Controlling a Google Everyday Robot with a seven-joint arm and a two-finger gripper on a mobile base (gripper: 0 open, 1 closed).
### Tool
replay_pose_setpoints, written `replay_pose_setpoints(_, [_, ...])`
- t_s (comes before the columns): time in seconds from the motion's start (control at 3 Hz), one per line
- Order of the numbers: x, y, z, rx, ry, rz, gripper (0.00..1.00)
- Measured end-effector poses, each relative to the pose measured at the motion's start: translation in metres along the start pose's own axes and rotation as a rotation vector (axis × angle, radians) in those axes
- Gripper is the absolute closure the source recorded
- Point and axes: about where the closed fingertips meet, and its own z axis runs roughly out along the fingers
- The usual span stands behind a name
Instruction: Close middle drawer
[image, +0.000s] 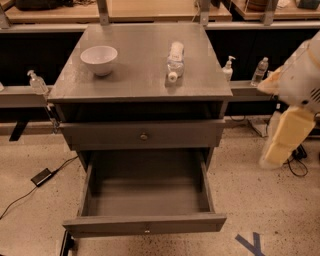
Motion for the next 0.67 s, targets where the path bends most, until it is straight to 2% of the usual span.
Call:
replay_pose_setpoints(0.33, [-0.008, 0.033, 0.079, -0.125, -0.133, 0.024, 0.0])
replay_pose_setpoints(0.67, [-0.01, 0.068, 0.185, -0.287, -0.223, 0.057, 0.0])
